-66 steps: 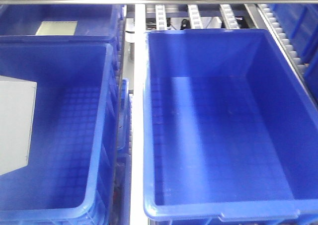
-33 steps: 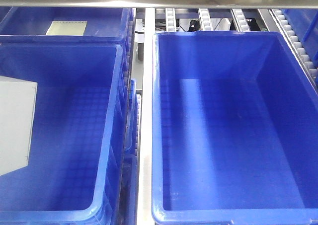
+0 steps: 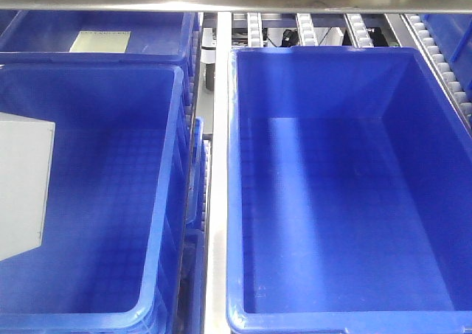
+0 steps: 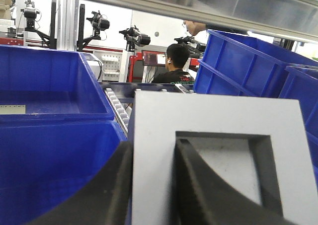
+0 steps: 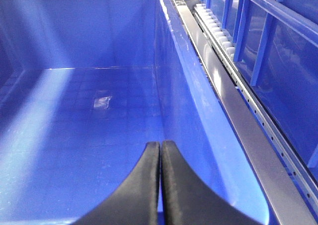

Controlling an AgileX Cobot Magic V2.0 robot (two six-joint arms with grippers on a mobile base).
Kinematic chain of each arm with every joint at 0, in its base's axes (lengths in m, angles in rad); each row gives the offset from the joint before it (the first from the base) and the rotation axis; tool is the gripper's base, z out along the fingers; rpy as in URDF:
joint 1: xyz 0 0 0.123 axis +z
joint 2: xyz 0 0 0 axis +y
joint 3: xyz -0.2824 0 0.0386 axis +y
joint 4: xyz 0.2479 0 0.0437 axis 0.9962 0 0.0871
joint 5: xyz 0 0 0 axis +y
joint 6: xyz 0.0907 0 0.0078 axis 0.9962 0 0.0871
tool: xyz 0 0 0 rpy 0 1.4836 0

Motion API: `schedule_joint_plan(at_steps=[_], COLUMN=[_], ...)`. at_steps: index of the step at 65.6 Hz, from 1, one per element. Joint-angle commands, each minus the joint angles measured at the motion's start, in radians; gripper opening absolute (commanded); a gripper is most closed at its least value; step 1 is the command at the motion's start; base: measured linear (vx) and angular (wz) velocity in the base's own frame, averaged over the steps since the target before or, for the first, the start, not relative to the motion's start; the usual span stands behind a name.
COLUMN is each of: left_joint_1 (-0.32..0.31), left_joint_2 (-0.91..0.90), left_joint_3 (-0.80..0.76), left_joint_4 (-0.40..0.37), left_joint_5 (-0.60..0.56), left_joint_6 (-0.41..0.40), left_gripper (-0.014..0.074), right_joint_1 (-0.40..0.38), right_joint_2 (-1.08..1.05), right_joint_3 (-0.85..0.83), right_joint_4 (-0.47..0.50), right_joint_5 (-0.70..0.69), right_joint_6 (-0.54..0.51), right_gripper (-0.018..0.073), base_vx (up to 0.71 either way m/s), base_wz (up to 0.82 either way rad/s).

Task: Sort gray base to blue bin
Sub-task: 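Turn and approach the rack of open blue bins, then swing the left arm over the farther blue bin and lower the block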

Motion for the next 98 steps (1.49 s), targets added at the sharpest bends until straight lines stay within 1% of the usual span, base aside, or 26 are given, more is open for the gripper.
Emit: schedule_joint_plan(at_steps=[1,13,24,42,47,53,56,63,64,66,67,72,75,79,84,88,91,98], left_joint_1=[-0.005,-0.005,-0.005,-0.005,-0.005,-0.005,-0.005,-0.014,-0.019,-0.032,-0.041,-0.08,-0.115,-0.155,-0.204,-0.24,-0.266,-0.324], left_joint_2=[0.012,0.012,0.012,0.014,0.028,0.072,0.106,0.201,0.222,0.251,0.273,0.35,0.413,0.494,0.595,0.68,0.747,0.897], left_joint_3=[-0.027,-0.027,-0.027,-0.027,-0.027,-0.027,-0.027,-0.027,-0.027,-0.028,-0.028,-0.036,-0.052,-0.084,-0.146,-0.197,-0.246,-0.355], left_joint_4=[-0.009,-0.009,-0.009,-0.011,-0.031,-0.095,-0.157,-0.351,-0.396,-0.455,-0.5,-0.641,-0.74,-0.835,-0.924,-0.963,-0.965,-0.963], left_joint_5=[-0.105,-0.111,-0.182,-0.196,-0.191,-0.191,-0.192,-0.197,-0.196,-0.196,-0.196,-0.196,-0.199,-0.206,-0.219,-0.22,-0.22,-0.22], left_joint_6=[-0.006,-0.006,-0.006,-0.006,-0.005,0.033,0.089,0.264,0.308,0.37,0.419,0.585,0.715,0.844,0.966,1.031,1.054,1.059], left_gripper=[-0.0006,-0.0006,-0.0006,-0.0006,-0.0006,-0.0006,-0.0006,-0.0006,-0.0006,-0.0006,-0.0006,-0.0006,-0.0006,-0.0006,-0.0006,-0.0006,-0.0006,-0.0006], right_joint_1=[-0.002,-0.002,-0.002,-0.002,-0.002,-0.002,-0.002,-0.002,-0.002,-0.002,-0.002,-0.002,-0.002,-0.002,-0.002,-0.002,-0.002,-0.002], right_joint_2=[0.015,0.015,0.015,0.015,0.015,0.015,0.015,0.015,0.015,0.015,0.015,0.015,0.015,0.015,0.015,0.015,0.015,0.015], right_joint_3=[0.002,0.002,0.002,0.002,0.002,0.002,0.002,0.002,0.002,0.002,0.002,0.002,0.002,0.002,0.002,0.002,0.002,0.002], right_joint_4=[-0.007,-0.007,-0.007,-0.007,-0.007,-0.007,-0.007,-0.007,-0.007,-0.007,-0.007,-0.007,-0.007,-0.007,-0.007,-0.007,-0.007,-0.007], right_joint_5=[-0.071,-0.071,-0.071,-0.071,-0.071,-0.071,-0.071,-0.071,-0.071,-0.071,-0.071,-0.071,-0.071,-0.071,-0.071,-0.071,-0.071,-0.071], right_joint_6=[-0.011,-0.011,-0.011,-0.011,-0.011,-0.011,-0.011,-0.011,-0.011,-0.011,-0.011,-0.011,-0.011,-0.011,-0.011,-0.011,-0.011,-0.011], right_gripper=[-0.0005,-0.0005,-0.0005,-0.0005,-0.0005,-0.0005,-0.0005,-0.0005,-0.0005,-0.0005,-0.0005,-0.0005,-0.0005,-0.0005,-0.0005,-0.0005,-0.0005,-0.0005], base_vx=[0.0,0.0,0.0,0.0,0.0,0.0,0.0,0.0,0.0,0.0,0.0,0.0,0.0,0.0,0.0,0.0,0.0,0.0], base_wz=[0.0,0.0,0.0,0.0,0.0,0.0,0.0,0.0,0.01,0.01,0.01,0.01,0.01,0.0,0.0,0.0,0.0,0.0])
